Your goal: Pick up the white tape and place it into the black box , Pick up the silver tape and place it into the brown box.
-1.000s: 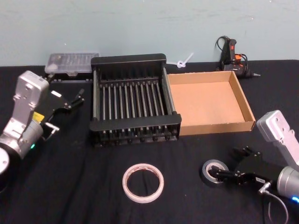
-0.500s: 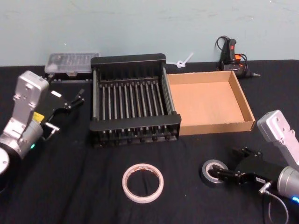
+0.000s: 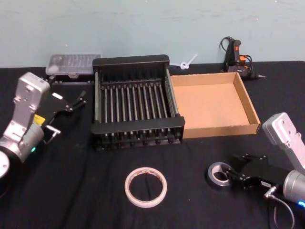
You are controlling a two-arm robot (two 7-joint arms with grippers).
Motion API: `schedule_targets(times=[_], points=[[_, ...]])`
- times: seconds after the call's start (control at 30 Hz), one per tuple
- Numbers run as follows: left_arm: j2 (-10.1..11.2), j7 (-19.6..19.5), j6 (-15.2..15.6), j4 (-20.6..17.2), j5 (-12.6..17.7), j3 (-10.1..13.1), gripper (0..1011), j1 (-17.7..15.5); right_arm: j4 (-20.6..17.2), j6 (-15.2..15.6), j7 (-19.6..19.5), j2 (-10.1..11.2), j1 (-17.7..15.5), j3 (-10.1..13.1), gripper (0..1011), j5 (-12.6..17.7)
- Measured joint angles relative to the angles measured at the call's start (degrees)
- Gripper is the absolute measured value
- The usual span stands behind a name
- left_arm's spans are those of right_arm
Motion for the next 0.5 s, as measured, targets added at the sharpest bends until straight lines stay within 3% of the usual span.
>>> schedule_targets(times=[0.07, 0.23, 0.37, 0.5], points=[[0.0, 0.0, 0.0, 0.0, 0.0, 0.0, 1001, 0.0, 0.0, 0.0, 0.0, 0.0, 0.0, 0.0, 432, 0.0], [0.0, 0.0, 0.0, 0.0, 0.0, 0.0, 1001, 0.0, 0.0, 0.0, 0.0, 0.0, 0.0, 0.0, 230, 0.0], [0.0, 0.0, 0.0, 0.0, 0.0, 0.0, 1001, 0.0, 0.0, 0.0, 0.0, 0.0, 0.0, 0.0, 133, 0.1], [0.0, 0.0, 0.0, 0.0, 0.0, 0.0, 1001, 0.0, 0.0, 0.0, 0.0, 0.0, 0.0, 0.0, 124, 0.1]])
